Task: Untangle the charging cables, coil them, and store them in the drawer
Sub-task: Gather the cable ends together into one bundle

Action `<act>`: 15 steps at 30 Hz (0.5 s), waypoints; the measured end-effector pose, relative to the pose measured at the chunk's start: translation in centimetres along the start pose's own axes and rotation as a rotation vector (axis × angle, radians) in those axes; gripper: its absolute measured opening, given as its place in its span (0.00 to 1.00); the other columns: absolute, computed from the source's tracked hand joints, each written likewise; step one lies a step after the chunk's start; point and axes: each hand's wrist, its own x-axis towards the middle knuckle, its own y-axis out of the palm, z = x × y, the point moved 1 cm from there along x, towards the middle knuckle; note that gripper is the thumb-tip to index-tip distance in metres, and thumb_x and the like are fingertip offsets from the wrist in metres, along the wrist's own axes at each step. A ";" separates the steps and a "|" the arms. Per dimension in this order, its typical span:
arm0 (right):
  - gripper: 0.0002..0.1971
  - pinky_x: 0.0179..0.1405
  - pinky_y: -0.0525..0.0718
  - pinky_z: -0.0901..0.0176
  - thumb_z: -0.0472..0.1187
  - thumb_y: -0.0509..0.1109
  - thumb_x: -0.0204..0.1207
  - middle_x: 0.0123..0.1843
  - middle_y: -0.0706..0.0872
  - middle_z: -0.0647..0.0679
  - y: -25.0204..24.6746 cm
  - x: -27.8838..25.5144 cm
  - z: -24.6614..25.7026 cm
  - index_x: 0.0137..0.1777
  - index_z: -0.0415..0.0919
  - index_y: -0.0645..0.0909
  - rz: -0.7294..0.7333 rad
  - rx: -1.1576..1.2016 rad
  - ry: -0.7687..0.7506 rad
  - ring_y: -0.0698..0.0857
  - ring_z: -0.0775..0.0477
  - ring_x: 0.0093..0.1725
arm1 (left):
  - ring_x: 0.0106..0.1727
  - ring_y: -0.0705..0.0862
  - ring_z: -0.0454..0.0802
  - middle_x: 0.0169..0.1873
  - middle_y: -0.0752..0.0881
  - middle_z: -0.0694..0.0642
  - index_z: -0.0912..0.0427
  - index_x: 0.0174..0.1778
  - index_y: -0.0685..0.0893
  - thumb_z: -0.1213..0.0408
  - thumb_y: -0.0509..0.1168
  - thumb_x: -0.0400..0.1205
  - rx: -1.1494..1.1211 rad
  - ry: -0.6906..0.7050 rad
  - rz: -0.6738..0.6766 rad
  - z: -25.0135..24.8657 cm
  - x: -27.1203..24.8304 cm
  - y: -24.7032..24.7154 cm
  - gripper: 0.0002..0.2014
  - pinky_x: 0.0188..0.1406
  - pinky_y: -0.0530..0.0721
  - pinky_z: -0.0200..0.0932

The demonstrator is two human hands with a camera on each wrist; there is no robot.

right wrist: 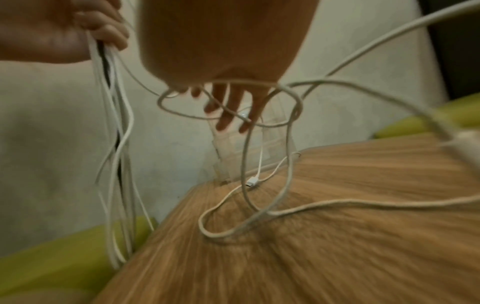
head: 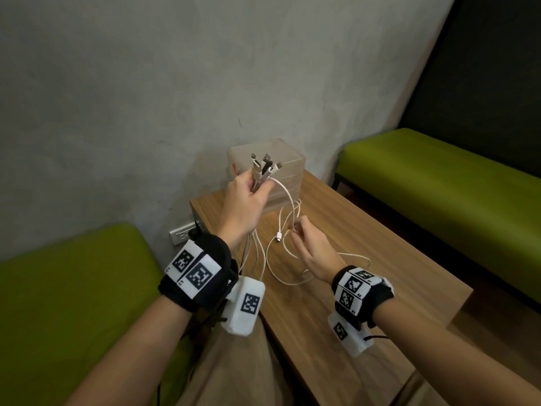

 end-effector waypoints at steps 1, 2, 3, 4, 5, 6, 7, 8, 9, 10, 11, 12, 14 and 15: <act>0.12 0.41 0.75 0.64 0.46 0.52 0.84 0.42 0.79 0.49 0.0 0.0 0.5 0.51 0.39 0.72 -0.061 0.021 -0.052 0.77 0.53 0.40 | 0.24 0.71 0.46 0.19 0.73 0.46 0.52 0.25 0.71 0.67 0.62 0.80 0.016 -0.007 -0.004 -0.1 0.1 0.0 0.16 0.28 0.68 0.42; 0.15 0.41 0.74 0.64 0.47 0.51 0.84 0.41 0.80 0.47 0.1 0.0 0.8 0.48 0.37 0.73 -0.090 0.041 -0.087 0.77 0.51 0.39 | 0.25 0.71 0.48 0.19 0.73 0.48 0.53 0.25 0.71 0.68 0.62 0.80 0.012 -0.021 -0.018 -0.1 0.2 -0.1 0.16 0.29 0.67 0.43; 0.18 0.40 0.74 0.64 0.47 0.50 0.84 0.39 0.80 0.45 0.3 -0.1 0.9 0.45 0.36 0.74 -0.089 0.059 -0.095 0.78 0.50 0.38 | 0.24 0.70 0.49 0.19 0.72 0.48 0.54 0.25 0.71 0.68 0.61 0.80 -0.029 -0.046 -0.057 -0.1 0.4 -0.2 0.16 0.28 0.67 0.43; 0.18 0.39 0.74 0.65 0.47 0.50 0.85 0.37 0.80 0.44 0.5 -0.1 0.8 0.42 0.37 0.75 -0.065 0.075 -0.071 0.78 0.50 0.37 | 0.22 0.69 0.46 0.17 0.73 0.46 0.54 0.25 0.71 0.69 0.60 0.80 -0.113 -0.077 -0.121 -0.1 0.7 -0.4 0.16 0.27 0.66 0.41; 0.17 0.37 0.73 0.67 0.45 0.50 0.85 0.35 0.79 0.46 0.6 -0.2 0.4 0.39 0.39 0.74 -0.028 0.092 -0.030 0.77 0.50 0.35 | 0.19 0.68 0.42 0.15 0.73 0.45 0.53 0.26 0.72 0.68 0.60 0.80 -0.218 -0.107 -0.201 -0.2 1.1 -0.9 0.16 0.25 0.65 0.39; 0.16 0.35 0.72 0.69 0.42 0.51 0.85 0.32 0.78 0.49 0.7 -0.4 0.0 0.36 0.43 0.72 0.012 0.087 0.011 0.76 0.51 0.33 | 0.17 0.67 0.38 0.13 0.74 0.44 0.53 0.26 0.72 0.68 0.60 0.80 -0.319 -0.126 -0.282 -0.4 1.6 -1.7 0.15 0.22 0.64 0.36; 0.16 0.34 0.71 0.69 0.41 0.51 0.85 0.31 0.76 0.51 0.8 -0.6 -0.5 0.35 0.45 0.71 0.048 0.058 0.035 0.75 0.52 0.31 | 0.16 0.65 0.36 0.12 0.73 0.43 0.54 0.26 0.72 0.70 0.59 0.80 -0.401 -0.128 -0.362 -0.6 2.3 -2.5 0.16 0.19 0.64 0.33; 0.16 0.34 0.70 0.69 0.40 0.52 0.85 0.31 0.75 0.52 0.7 -0.8 -1.0 0.35 0.45 0.70 0.087 0.014 0.047 0.75 0.52 0.31 | 0.15 0.64 0.35 0.11 0.72 0.43 0.55 0.25 0.71 0.73 0.57 0.80 -0.477 -0.119 -0.436 -1.0 2.9 -3.5 0.17 0.17 0.63 0.32; 0.15 0.35 0.70 0.68 0.40 0.52 0.85 0.32 0.76 0.52 0.7 -1.1 -1.7 0.36 0.43 0.70 0.129 -0.022 0.055 0.75 0.52 0.32 | 0.14 0.62 0.36 0.11 0.69 0.43 0.56 0.23 0.71 0.76 0.55 0.80 -0.542 -0.104 -0.488 -1.3 3.3 -4.4 0.19 0.15 0.61 0.31; 0.15 0.37 0.71 0.67 0.40 0.52 0.85 0.33 0.77 0.50 0.6 -1.3 -2.3 0.37 0.42 0.72 0.168 -0.045 0.072 0.75 0.51 0.33 | 0.14 0.60 0.37 0.11 0.68 0.42 0.55 0.21 0.72 0.77 0.55 0.79 -0.578 -0.103 -0.516 -1.5 3.7 -5.2 0.21 0.15 0.59 0.32; 0.14 0.38 0.72 0.65 0.40 0.52 0.85 0.34 0.78 0.49 0.4 -1.6 -2.9 0.39 0.41 0.73 0.198 -0.059 0.100 0.76 0.50 0.34 | 0.14 0.59 0.37 0.11 0.67 0.42 0.54 0.19 0.72 0.77 0.55 0.78 -0.582 -0.112 -0.523 -1.4 4.1 -5.7 0.22 0.15 0.58 0.32; 0.14 0.38 0.73 0.61 0.41 0.52 0.85 0.35 0.78 0.47 0.1 -1.7 -3.4 0.40 0.40 0.74 0.221 -0.078 0.134 0.77 0.48 0.35 | 0.14 0.60 0.37 0.11 0.67 0.42 0.53 0.19 0.73 0.76 0.56 0.78 -0.549 -0.132 -0.515 -1.1 4.3 -5.9 0.22 0.16 0.58 0.33; 0.14 0.38 0.75 0.54 0.43 0.53 0.85 0.35 0.80 0.45 -0.3 -1.7 -3.6 0.41 0.40 0.74 0.241 -0.126 0.167 0.79 0.45 0.36 | 0.16 0.68 0.39 0.13 0.72 0.43 0.54 0.27 0.78 0.68 0.60 0.77 -0.344 -0.148 -0.440 -0.5 4.1 -5.4 0.12 0.21 0.66 0.37; 0.15 0.37 0.74 0.53 0.45 0.53 0.85 0.35 0.80 0.46 -0.4 -1.7 -3.3 0.41 0.40 0.74 0.231 -0.156 0.150 0.78 0.45 0.35 | 0.21 0.76 0.41 0.20 0.78 0.42 0.53 0.36 0.81 0.64 0.61 0.75 -0.211 -0.141 -0.384 -0.4 3.6 -5.0 0.05 0.25 0.74 0.40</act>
